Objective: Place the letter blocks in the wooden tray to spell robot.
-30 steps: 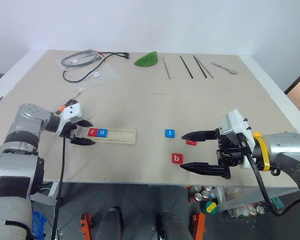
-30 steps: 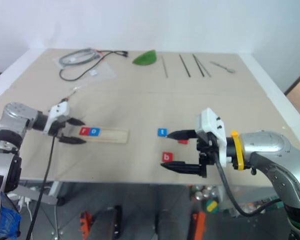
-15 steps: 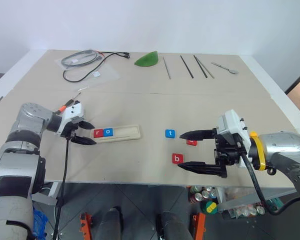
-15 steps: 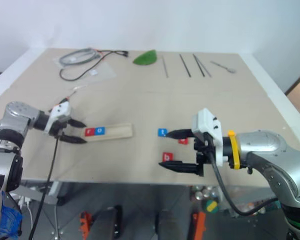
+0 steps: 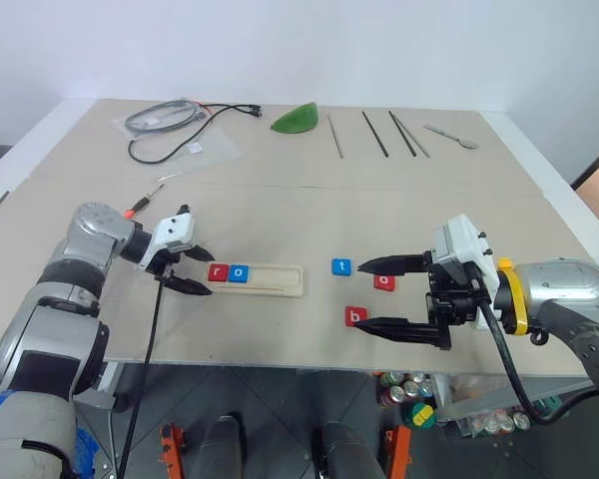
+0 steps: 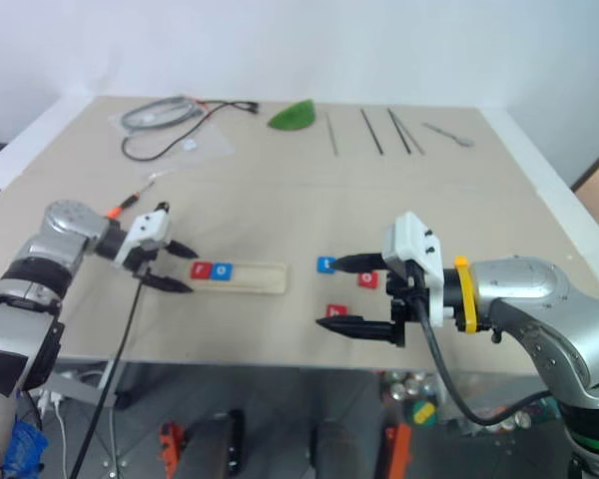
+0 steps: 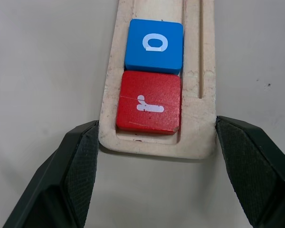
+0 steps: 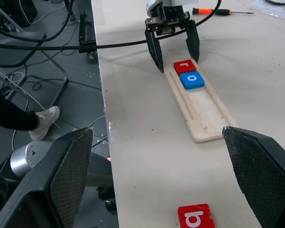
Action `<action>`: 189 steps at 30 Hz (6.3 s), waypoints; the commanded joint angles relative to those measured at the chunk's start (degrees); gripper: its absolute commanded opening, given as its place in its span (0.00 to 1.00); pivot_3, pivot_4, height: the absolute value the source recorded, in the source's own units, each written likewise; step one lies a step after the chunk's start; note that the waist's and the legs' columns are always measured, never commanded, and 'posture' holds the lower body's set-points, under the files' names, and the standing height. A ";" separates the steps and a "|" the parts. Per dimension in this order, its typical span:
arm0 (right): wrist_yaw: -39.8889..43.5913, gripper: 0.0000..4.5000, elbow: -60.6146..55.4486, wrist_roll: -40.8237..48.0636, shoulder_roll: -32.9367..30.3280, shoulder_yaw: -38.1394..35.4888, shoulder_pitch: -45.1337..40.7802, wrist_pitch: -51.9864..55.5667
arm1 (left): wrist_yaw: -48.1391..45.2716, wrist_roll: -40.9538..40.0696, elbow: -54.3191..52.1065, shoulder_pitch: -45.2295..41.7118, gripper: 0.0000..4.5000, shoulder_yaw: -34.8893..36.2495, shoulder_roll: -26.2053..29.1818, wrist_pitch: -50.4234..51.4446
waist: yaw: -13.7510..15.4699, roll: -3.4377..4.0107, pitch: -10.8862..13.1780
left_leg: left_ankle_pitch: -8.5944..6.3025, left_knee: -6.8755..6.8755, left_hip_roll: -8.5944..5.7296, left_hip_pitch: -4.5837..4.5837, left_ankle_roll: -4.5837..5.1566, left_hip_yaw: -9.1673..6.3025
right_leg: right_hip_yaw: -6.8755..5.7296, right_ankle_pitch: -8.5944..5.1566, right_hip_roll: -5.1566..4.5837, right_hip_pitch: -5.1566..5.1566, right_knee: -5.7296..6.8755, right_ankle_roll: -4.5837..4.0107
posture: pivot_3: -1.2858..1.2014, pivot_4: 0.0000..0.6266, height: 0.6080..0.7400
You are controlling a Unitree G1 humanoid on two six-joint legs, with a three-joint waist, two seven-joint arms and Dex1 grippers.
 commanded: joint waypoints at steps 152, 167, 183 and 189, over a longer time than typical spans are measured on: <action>5.51 0.67 30.47 -31.28 10.64 14.18 2.06 -27.12 | 19.63 -35.75 -86.02 42.52 1.00 20.81 1.13 37.01 | -0.29 -0.04 0.02 | -0.36 0.35 0.10 0.10 0.16 0.43 | 0.06 -0.04 -0.14 0.19 -0.12 0.06 | 0.52 0.24 1.00; 5.80 0.26 28.74 -26.90 12.22 12.19 -2.62 -22.65 | 19.70 -35.54 -79.43 42.78 1.00 25.62 5.15 36.59 | -0.35 -0.05 0.03 | -0.39 0.33 0.11 0.11 0.12 0.43 | 0.06 -0.05 -0.14 0.17 -0.14 0.08 | 0.52 0.24 1.00; 6.52 0.26 44.35 -33.14 25.71 23.61 -30.65 -17.21 | 20.61 -36.89 -81.21 49.17 1.00 27.90 7.37 38.61 | -0.40 -0.07 0.02 | -0.32 -0.14 0.14 -0.14 0.22 0.55 | 0.14 -0.06 -0.12 -0.39 -0.13 -0.08 | 0.52 0.24 1.00; 8.57 0.26 49.22 -37.60 28.16 27.78 -32.89 -18.26 | 21.40 -38.40 -83.54 52.88 1.00 29.79 8.86 41.01 | -0.28 -0.07 0.02 | -0.32 -0.21 0.14 -0.27 0.22 0.53 | 0.14 -0.15 -0.06 -0.50 -0.11 -0.04 | 0.52 0.24 1.00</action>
